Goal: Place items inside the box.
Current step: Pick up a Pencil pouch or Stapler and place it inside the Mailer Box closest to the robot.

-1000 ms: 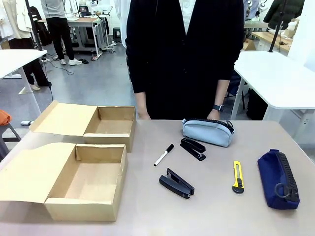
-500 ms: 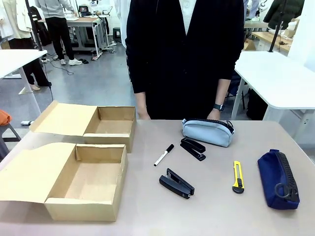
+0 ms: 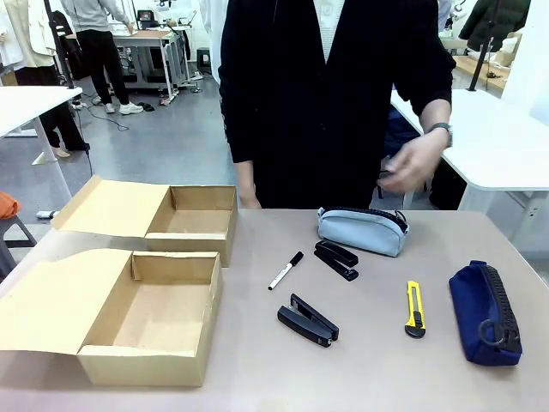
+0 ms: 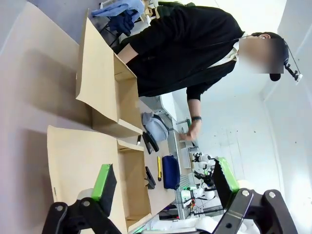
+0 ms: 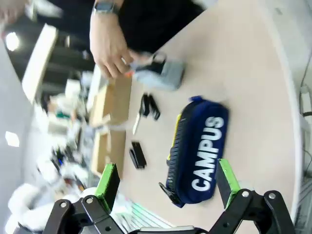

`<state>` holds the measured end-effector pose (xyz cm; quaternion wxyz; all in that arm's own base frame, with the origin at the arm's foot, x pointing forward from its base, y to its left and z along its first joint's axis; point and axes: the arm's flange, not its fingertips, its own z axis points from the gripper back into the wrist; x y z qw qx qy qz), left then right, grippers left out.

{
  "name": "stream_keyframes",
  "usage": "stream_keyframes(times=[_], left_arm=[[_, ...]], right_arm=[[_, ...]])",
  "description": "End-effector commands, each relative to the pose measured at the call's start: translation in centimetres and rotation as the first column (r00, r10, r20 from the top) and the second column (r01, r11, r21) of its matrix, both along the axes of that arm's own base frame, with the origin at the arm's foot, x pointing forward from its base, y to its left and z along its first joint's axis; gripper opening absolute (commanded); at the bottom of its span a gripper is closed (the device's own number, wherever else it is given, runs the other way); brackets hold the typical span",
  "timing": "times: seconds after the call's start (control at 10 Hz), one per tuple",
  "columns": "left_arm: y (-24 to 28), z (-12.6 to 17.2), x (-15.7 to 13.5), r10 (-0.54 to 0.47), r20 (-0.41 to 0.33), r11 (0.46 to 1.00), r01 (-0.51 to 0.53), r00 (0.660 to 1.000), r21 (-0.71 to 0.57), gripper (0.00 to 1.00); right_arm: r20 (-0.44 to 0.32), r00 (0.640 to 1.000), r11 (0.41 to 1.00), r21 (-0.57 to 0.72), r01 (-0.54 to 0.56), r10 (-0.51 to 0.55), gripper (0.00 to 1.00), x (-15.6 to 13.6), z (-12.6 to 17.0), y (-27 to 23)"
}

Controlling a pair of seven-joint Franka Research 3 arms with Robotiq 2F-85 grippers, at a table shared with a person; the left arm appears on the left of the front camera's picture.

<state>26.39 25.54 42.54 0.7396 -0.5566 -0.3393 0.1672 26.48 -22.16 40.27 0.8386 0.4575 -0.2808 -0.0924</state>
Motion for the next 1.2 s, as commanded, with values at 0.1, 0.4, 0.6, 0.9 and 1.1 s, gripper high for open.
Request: stream_keyframes(times=[0.1, 0.4, 0.6, 0.9, 1.1], left_arm=[[0.0, 0.0, 0.2, 0.001, 0.036, 1.0, -0.001, 0.999, -0.005, 1.0], [0.0, 0.0, 0.2, 0.001, 0.036, 1.0, -0.001, 0.999, -0.005, 1.0], [0.0, 0.0, 0.2, 0.001, 0.036, 1.0, -0.001, 0.999, -0.005, 1.0], [0.0, 0.0, 0.2, 0.001, 0.036, 1.0, -0.001, 0.999, -0.005, 1.0], [0.0, 0.0, 0.2, 0.001, 0.036, 1.0, -0.001, 0.999, -0.005, 1.0]], right_arm=[[0.051, 0.994, 0.995, -0.015, -0.094, 0.095, 1.0, 3.7, 1.2, -0.2], [0.099, 0.99, 0.985, 0.153, 0.082, -0.098, 1.0, -5.5, -3.9, -9.2], [0.022, 0.997, 0.993, 0.094, 0.067, -0.069, 1.0, -4.4, -2.3, -6.3], [0.022, 0.997, 0.993, 0.094, 0.067, -0.069, 1.0, -4.4, -2.3, -6.3], [0.022, 0.997, 0.993, 0.094, 0.067, -0.069, 1.0, -4.4, -2.3, -6.3]])
